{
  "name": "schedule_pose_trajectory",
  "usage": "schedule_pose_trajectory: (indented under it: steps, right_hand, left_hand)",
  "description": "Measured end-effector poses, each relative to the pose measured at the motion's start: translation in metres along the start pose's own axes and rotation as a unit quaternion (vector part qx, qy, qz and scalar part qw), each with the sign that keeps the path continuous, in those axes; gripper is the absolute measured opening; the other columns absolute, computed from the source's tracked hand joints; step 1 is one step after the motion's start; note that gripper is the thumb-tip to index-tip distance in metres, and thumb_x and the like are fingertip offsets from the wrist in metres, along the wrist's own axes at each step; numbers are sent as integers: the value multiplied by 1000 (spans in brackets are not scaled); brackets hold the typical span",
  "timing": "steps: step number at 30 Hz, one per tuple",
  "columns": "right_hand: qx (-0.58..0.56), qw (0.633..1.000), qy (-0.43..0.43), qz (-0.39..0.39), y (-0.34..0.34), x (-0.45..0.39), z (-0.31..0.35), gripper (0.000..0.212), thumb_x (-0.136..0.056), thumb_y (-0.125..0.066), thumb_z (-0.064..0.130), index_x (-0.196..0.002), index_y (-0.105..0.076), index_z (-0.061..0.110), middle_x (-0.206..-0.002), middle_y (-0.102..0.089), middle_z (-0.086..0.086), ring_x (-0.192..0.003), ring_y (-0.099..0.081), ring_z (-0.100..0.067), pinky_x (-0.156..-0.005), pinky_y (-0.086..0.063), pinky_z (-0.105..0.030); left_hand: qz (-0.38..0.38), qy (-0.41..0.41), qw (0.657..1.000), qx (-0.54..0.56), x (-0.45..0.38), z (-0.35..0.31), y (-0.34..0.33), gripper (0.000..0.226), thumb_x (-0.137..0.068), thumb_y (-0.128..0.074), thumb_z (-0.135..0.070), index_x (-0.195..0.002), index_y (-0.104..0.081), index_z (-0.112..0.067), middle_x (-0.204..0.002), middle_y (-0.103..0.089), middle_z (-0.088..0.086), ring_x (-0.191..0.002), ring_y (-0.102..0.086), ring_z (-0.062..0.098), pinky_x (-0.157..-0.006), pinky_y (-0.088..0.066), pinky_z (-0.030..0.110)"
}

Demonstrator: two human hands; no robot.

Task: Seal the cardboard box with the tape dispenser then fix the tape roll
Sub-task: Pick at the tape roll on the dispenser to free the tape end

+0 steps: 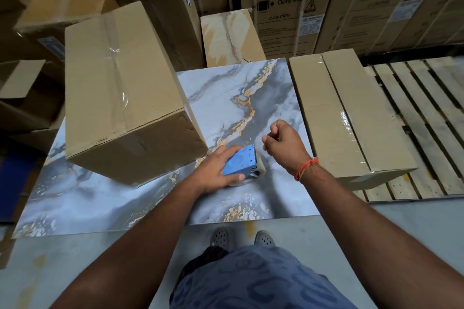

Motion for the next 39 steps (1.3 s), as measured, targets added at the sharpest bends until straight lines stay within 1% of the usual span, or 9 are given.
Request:
schedule_pose_trajectory:
  steps: [2, 5, 7, 11, 18, 24, 30, 33, 39]
  right_hand:
    - [-15, 1000, -7, -2, 0, 0, -2, 32, -95, -53, -1, -80, -33, 20, -74, -53, -8, -62, -59, -13, -63, -46, -27]
    - [-30, 999, -13, -5, -2, 0, -3, 31, -95, -53, 0, -80, -33, 20, -73, -53, -6, -61, -59, -14, -63, -46, -28]
    - [-42, 999, -17, -5, -3, 0, -2, 31, -94, -53, 0, -81, -34, 20, -73, -53, -6, -63, -58, -15, -62, -46, -28]
    - [-45, 999, -19, -9, -3, -1, -1, 29, -94, -54, 1, -82, -34, 19, -71, -53, -6, -63, -58, -17, -63, -45, -31]
    - [-33, 999, -21, -17, 1, -2, -2, 31, -93, -54, 0, -81, -33, 19, -74, -52, -11, -61, -57, -16, -65, -46, -36]
    - [24, 999, 5, -21, 6, -1, 2, 35, -93, -53, -2, -78, -32, 22, -77, -52, -14, -70, -58, -24, -67, -46, -34]
    - [54, 998, 35, -21, 7, -5, 14, 36, -93, -53, 0, -76, -31, 23, -77, -53, -12, -73, -60, -30, -65, -45, -32]
    - [58, 997, 48, -23, 10, -7, 20, 37, -93, -53, 0, -76, -31, 24, -77, -53, -14, -83, -65, -44, -66, -45, -34]
    - [61, 995, 77, -35, 13, -6, 32, 37, -93, -55, 1, -76, -31, 24, -77, -53, -15, -86, -64, -48, -69, -48, -40]
  left_hand:
    - [-18, 15, 1000, 7, 4, 3, -5, 78, -82, -67, -61, -150, -33, -45, -134, -47, -6, -123, -50, 18, -106, -45, 46]
    - [-43, 34, 998, -1, 7, 0, -11, 78, -79, -62, -59, -149, -31, -43, -134, -43, -3, -119, -53, 24, -98, -49, 43]
    - [-73, 45, 996, 3, 7, -6, -11, 78, -77, -64, -55, -148, -34, -39, -132, -44, -2, -116, -55, 24, -92, -51, 39]
    - [-114, 63, 991, 7, 5, -6, -13, 84, -73, -75, -64, -142, -44, -27, -129, -48, 1, -112, -55, 22, -86, -51, 37]
    - [-98, 100, 989, -57, 3, -2, -8, 80, -70, -83, -54, -136, -45, -30, -109, -69, 3, -94, -67, 29, -75, -56, 38]
    - [-79, 123, 982, -119, 4, -1, 9, 76, -65, -76, -49, -132, -41, -43, -110, -70, -1, -102, -68, 31, -82, -59, 42]
    - [-62, 137, 977, -150, 3, -7, 22, 85, -65, -88, -47, -138, -44, -38, -118, -71, 0, -109, -67, 30, -87, -53, 37]
    - [-63, 140, 975, -157, 3, -9, 28, 82, -63, -90, -46, -132, -48, -34, -113, -72, 1, -105, -67, 30, -85, -55, 37]
    - [-72, 146, 971, -174, 3, -11, 40, 81, -61, -91, -45, -128, -47, -36, -106, -72, 2, -99, -69, 33, -80, -54, 37]
Point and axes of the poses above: each hand's wrist, its own x-axis away from the middle knuckle, its own y-axis out of the back of the hand, z = x × y, the point moved 10 cm from there along -x, towards the middle knuckle
